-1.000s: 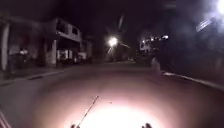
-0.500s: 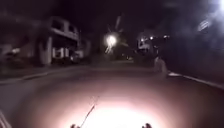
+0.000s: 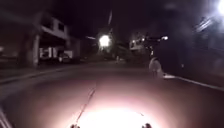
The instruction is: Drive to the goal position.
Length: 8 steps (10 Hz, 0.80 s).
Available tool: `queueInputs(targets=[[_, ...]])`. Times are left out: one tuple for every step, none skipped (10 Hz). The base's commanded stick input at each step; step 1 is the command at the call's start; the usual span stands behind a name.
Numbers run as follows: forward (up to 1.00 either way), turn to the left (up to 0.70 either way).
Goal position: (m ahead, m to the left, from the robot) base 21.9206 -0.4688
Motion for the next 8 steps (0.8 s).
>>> queueInputs(targets=[[0.85,0.00],[0.85,0.00],[0.85,0.00],[0.85,0.00],[0.85,0.00],[0.85,0.00],[0.85,0.00],[0.85,0.00]])
